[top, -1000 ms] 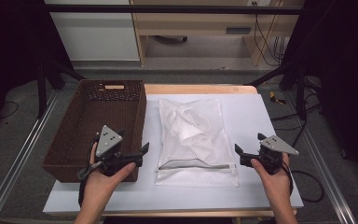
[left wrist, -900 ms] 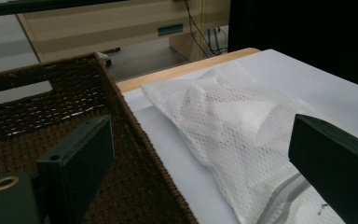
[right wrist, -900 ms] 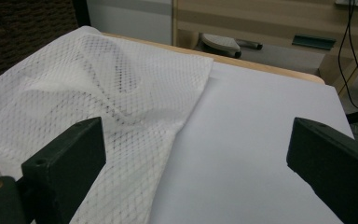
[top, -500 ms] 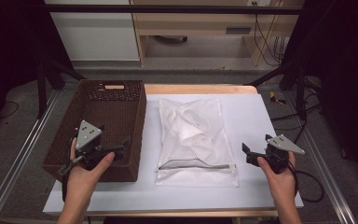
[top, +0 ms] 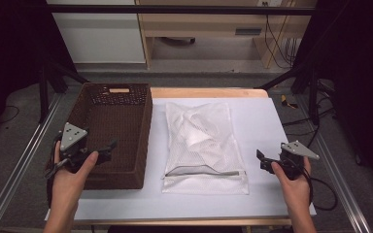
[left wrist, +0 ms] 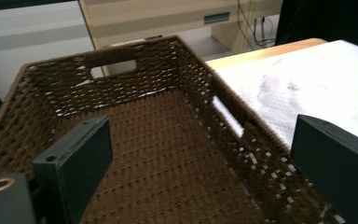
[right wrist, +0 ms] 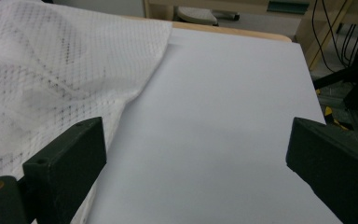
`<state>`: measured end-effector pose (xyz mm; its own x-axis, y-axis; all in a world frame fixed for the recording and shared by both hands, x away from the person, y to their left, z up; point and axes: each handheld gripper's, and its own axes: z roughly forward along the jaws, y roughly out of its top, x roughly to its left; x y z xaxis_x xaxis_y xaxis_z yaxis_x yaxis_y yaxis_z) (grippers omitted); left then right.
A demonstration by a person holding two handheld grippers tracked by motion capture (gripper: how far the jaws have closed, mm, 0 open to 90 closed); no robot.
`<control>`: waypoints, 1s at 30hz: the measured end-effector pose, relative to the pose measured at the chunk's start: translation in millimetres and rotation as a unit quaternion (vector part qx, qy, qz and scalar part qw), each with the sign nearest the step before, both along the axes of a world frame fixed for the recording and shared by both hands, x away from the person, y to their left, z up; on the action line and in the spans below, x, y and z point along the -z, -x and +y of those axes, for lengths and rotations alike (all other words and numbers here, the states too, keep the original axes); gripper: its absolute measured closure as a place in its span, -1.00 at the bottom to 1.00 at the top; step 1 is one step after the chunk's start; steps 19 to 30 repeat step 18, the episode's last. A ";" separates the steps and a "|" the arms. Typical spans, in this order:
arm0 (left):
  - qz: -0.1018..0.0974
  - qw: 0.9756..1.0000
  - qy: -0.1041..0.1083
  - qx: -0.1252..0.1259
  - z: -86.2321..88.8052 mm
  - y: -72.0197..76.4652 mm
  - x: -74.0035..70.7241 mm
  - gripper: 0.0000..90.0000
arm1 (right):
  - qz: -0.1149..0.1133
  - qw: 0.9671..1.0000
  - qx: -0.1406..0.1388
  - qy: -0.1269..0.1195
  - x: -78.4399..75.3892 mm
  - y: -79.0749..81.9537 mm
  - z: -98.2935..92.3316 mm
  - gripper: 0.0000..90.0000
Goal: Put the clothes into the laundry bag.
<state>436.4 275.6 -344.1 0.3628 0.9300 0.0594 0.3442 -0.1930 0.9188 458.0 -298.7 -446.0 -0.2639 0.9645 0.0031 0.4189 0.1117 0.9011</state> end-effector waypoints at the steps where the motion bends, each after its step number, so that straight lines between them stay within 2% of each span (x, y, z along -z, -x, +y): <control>1: 0.002 1.000 -0.001 -0.003 2.5 -0.4 0.3 -0.87 | 0.006 1.000 0.001 0.002 1.6 -0.6 -0.6 -0.88; 11: 0.021 1.000 -0.007 -0.012 13.6 -4.1 5.6 -0.87 | 0.054 0.998 0.000 0.008 15.7 -5.9 -3.1 -0.86; 15: 0.027 1.000 -0.009 -0.010 13.5 -3.7 6.9 -0.87 | 0.064 0.998 -0.008 0.014 18.9 -7.1 -0.1 -0.85; 30: 0.027 1.000 -0.007 -0.010 12.7 -3.8 7.2 -0.87 | 0.067 0.998 -0.012 0.013 20.0 -7.5 1.8 -0.86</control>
